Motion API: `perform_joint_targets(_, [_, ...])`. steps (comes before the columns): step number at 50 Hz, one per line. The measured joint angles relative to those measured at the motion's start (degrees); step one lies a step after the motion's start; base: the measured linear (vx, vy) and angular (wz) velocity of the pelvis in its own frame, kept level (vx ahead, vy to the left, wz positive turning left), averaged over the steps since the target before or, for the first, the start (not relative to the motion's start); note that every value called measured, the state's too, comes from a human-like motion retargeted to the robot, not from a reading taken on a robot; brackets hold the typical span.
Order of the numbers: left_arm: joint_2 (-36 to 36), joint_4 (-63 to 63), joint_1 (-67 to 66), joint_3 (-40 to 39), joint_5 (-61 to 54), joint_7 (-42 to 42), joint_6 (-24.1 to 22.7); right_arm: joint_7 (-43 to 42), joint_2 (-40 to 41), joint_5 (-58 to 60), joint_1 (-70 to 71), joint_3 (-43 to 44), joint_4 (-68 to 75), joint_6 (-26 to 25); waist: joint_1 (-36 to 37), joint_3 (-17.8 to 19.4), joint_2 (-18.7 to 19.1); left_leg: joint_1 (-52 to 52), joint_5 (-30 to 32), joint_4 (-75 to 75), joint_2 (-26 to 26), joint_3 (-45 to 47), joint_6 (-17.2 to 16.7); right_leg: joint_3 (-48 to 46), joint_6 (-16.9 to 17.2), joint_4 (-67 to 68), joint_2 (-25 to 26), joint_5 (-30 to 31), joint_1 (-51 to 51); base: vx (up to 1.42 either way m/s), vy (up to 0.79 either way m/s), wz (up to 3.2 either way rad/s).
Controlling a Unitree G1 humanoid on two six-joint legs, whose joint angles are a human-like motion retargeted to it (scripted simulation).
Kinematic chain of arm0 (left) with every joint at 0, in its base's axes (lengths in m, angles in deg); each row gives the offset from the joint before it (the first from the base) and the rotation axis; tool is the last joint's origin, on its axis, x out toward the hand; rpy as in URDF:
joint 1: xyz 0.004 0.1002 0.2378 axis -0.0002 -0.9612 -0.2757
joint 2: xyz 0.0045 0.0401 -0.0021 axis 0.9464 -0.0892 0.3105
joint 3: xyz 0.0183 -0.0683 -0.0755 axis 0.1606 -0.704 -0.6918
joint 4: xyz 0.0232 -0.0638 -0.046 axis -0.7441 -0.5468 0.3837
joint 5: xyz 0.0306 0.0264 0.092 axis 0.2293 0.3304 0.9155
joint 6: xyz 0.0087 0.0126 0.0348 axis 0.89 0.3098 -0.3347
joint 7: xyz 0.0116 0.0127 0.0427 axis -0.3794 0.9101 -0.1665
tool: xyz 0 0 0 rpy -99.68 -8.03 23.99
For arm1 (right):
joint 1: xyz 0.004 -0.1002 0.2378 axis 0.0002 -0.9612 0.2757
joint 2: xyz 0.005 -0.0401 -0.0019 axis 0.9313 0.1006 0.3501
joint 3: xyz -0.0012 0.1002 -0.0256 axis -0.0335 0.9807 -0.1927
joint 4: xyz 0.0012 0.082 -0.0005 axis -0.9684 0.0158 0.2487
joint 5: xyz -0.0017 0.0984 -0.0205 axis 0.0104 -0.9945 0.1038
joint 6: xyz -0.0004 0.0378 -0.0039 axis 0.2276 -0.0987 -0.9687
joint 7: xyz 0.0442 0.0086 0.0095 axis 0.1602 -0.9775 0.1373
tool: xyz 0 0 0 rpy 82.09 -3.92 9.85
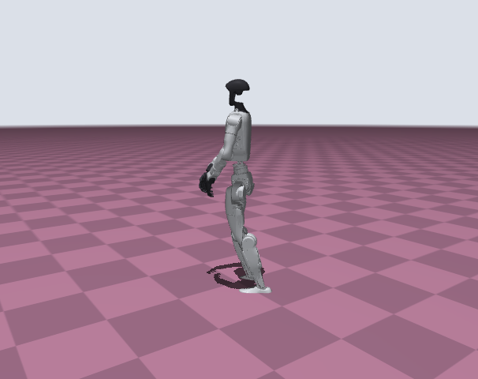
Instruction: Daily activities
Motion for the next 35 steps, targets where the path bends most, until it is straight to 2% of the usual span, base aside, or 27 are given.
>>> perform_joint_targets(18, [1.13, 1.44, 1.29, -3.28, 5.73, 3.98, -2.66, -4.6, -1.43, 7.09, 0.57, 1.28, 1.08, 3.01, -1.7, 0.72, -2.2, 0.55, -0.24, 0.91, -1.13, 2.36, 0.43, 0.98, 3.11, 5.47, -1.28, -0.4, -2.4, -0.04, 0.0, -0.09])
perform_joint_targets(23, [1.5, 2.39, 1.88, -4.35, 7.64, 5.66, -3.34, -7.44, -2.21, 8.4, 0.24, 2.4, 1.73, 3.92, -1.64, 0.79, -3.13, -0.13, -0.36, 1.25, -1.22, 3.61, 0.53, -2.07, 1.35, 9.3, -4.5, -3.75, -3.25, -0.05, -0.05, -0.23])
perform_joint_targets(27, [1.09, 3.22, 1.51, -5.17, 9.21, 6.33, -3.46, -9.47, -2.44, 9.27, -0.35, 3.44, 2.36, 4.27, -1.55, 0.97, -3.97, -1.27, -0.72, 2.67, -1.01, 4.26, 0.6, -2.6, 0.97, 8.82, -5.09, -5.63, -2.73, -0.02, -0.11, -0.18])
perform_joint_targets(32, [0.36, 2.62, 0.08, -7.02, 9.73, 6.63, -2.62, -10.74, -2.05, 9.92, -0.46, 4.61, 3.35, 3.95, -0.44, 1.74, -4.21, -5.06, -2.9, 9.85, 0.85, 5.02, 0.77, -2.37, 0.64, 4.43, -3.46, -6.06, -1.45, 0.02, -0.15, -0.27])
perform_joint_targets(35, [0.22, 1.77, -0.62, -8.63, 8.86, 6.73, -1.82, -10.76, -1.39, 10.29, 0.67, 4.95, 4.0, 3.34, 1.3, 3.05, -3.79, -10.5, -4.65, 21.44, 3.21, 2.51, 0.77, -1.54, 0.21, 1.78, -1.47, -5.34, -0.52, 0.03, -0.15, -0.61])
